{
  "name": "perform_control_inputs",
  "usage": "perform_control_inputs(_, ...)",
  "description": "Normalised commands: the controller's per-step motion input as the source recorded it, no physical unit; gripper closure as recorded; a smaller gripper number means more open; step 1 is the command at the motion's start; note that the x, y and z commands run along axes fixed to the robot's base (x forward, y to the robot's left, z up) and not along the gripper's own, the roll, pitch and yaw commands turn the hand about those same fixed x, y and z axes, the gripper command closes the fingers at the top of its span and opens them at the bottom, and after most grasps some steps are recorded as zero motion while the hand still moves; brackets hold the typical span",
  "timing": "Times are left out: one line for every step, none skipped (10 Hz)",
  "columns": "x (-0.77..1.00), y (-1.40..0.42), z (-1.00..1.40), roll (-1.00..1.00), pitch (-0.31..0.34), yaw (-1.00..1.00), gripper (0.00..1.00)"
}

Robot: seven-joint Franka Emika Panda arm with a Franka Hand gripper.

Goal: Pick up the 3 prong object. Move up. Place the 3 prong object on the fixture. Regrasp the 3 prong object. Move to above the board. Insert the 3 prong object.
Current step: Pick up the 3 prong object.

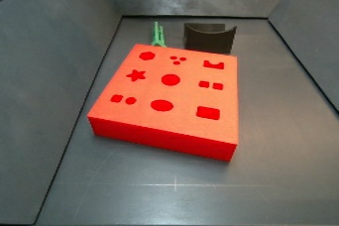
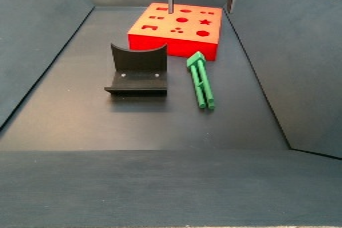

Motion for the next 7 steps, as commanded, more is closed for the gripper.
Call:
perform_control_inputs(-0.28,0.1,-0.58,0.24,0.0,0.0,0.0)
perform_control_inputs(-0.4,0.38,-1.0,0.14,-0.123,0.16,0.0)
perform_control_inputs(-0.45,0.34,-1.0,0.08,-0.131,0.21,0.0)
perform_control_inputs(-0.45,0.32,-1.0,0.08,-0.126,0.2,0.0)
perform_control_inputs(-0.31,0.22,-1.0,0.06,-0.129,0.08,0.0)
perform_control_inputs(0.0,0.11,-1.0,0.04,-0.076,0.08,0.0)
perform_control_inputs(0.04,0.08,-1.0,0.03,-0.059,0.08,0.0)
